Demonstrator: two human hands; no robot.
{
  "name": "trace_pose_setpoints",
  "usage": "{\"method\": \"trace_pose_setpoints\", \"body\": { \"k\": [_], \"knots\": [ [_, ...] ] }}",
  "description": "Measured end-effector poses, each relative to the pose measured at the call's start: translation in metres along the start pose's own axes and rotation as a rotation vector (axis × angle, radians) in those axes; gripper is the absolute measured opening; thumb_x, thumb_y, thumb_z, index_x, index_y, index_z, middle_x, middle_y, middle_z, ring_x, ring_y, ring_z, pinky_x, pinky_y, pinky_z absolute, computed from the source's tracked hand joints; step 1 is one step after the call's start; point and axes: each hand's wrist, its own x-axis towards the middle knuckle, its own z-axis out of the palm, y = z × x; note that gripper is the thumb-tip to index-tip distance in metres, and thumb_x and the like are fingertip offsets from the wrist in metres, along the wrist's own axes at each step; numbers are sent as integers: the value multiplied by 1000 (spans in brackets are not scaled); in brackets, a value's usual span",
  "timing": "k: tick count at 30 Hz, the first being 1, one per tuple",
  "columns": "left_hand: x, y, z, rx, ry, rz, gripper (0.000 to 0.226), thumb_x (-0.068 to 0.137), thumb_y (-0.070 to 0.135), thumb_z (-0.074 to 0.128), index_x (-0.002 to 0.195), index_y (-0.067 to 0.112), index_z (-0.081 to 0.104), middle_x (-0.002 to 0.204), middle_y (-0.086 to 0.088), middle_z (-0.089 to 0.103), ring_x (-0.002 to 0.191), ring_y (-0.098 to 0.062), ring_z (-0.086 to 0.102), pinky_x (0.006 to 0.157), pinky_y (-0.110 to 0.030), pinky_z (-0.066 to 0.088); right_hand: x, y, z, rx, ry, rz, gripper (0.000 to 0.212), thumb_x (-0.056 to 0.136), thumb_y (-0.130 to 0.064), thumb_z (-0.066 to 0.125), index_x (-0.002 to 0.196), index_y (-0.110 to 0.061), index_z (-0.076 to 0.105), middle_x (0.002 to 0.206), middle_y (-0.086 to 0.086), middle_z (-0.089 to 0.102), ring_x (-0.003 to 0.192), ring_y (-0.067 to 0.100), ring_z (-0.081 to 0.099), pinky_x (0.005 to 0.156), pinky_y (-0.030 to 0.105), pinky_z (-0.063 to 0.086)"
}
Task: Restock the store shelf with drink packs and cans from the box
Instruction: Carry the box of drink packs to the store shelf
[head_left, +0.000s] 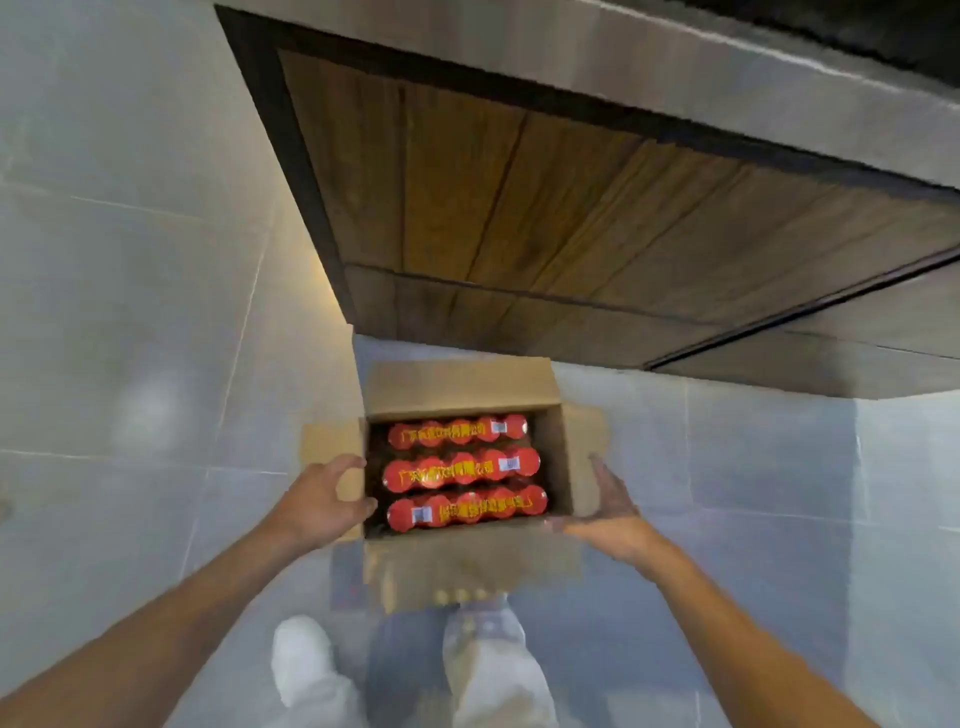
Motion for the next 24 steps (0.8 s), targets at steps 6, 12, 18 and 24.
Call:
{"method": "trace_pose_setpoints", "body": {
  "k": [6, 12, 18, 24],
  "knots": [
    [118, -64, 69, 76, 47, -281, 84, 62, 53, 65, 134, 16, 43, 114, -17, 57, 110, -34, 59, 95, -37, 49, 112, 39, 24, -37, -59, 256, 141, 54, -53, 93, 155, -47, -6, 164, -9, 6, 143, 32, 34, 80, 55, 55],
    [149, -42, 94, 5, 112, -453, 57, 78, 32, 68, 123, 5, 46, 118, -19, 58, 108, -39, 58, 80, -36, 48, 191, 72, 33, -104, 7, 296, 138, 63, -39, 93, 157, -34, -7, 164, 5, 10, 145, 38, 29, 99, 62, 43],
    [181, -62, 123, -158, 137, -511, 60, 83, 17, 57, 138, 17, 35, 126, -21, 54, 112, -47, 53, 83, -52, 54, 243, 94, 49, 56, -34, 363, 123, 72, -34, 89, 155, -38, -2, 161, 5, 26, 140, 43, 35, 91, 69, 46],
    [207, -75, 133, -384, 157, -528, 40, 79, 3, 50, 116, 16, 57, 107, -18, 63, 96, -40, 59, 81, -47, 53, 275, 115, 65, 374, 61, 310, 82, 79, -12, 81, 147, -25, 38, 138, 10, 58, 123, 33, 56, 104, 54, 48]
  ]
}}
